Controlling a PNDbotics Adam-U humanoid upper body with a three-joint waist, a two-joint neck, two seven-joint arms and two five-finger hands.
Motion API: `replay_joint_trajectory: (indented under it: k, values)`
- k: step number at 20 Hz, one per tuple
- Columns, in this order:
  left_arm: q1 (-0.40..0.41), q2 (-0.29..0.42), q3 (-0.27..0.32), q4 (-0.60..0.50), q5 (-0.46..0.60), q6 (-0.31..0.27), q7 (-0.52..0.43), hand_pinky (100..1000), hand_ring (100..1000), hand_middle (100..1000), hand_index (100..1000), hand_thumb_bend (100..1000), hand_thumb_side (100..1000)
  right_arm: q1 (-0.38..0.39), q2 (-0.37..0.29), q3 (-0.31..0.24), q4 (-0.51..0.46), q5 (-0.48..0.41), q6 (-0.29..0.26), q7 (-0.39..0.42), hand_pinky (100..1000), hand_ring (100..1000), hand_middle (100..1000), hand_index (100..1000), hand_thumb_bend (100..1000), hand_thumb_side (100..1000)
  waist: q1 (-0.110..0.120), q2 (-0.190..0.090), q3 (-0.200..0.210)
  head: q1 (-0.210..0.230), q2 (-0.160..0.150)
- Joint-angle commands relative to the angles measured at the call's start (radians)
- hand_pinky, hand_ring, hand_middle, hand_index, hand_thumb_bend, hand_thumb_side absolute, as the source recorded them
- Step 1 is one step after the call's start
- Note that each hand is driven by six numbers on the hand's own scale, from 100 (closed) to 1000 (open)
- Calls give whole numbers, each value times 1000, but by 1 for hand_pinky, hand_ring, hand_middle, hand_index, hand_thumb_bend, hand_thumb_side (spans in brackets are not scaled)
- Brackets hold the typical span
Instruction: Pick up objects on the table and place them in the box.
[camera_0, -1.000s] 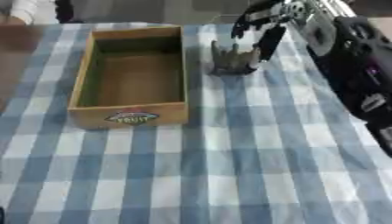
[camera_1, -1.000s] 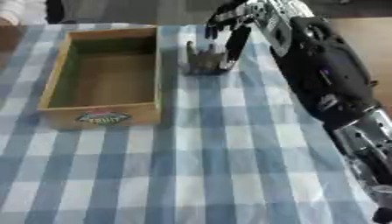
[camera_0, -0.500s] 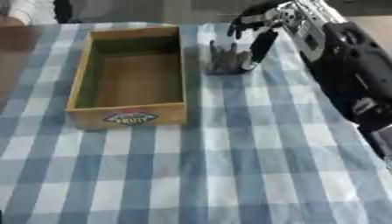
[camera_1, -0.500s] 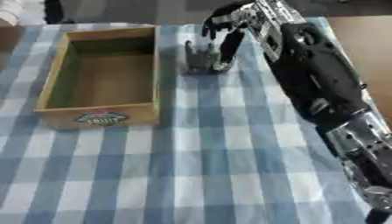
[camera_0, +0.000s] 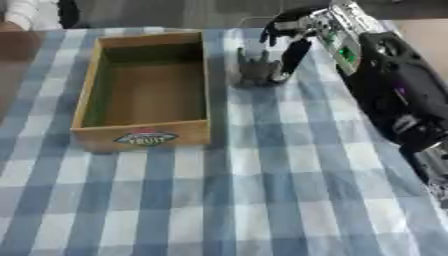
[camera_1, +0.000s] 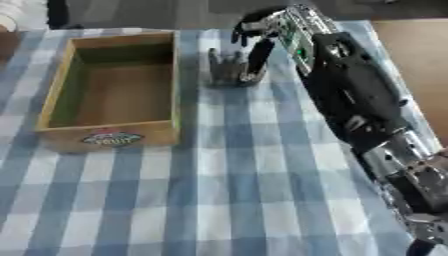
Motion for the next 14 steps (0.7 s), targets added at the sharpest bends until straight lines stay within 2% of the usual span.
replay_joint_trajectory:
  k: [1,14]
  values:
    - [-11,9,0,-19,6,-1,-4,771,794,776,656,100,662,-32,-11,-14,2,17,3,-4,859,936,788,921,565,344,0,-15,2,-5,-15]
    - [-16,13,-1,-19,9,0,-6,772,795,777,653,100,663,-37,-3,-33,34,39,17,-39,849,929,774,913,541,360,0,12,13,-17,-39]
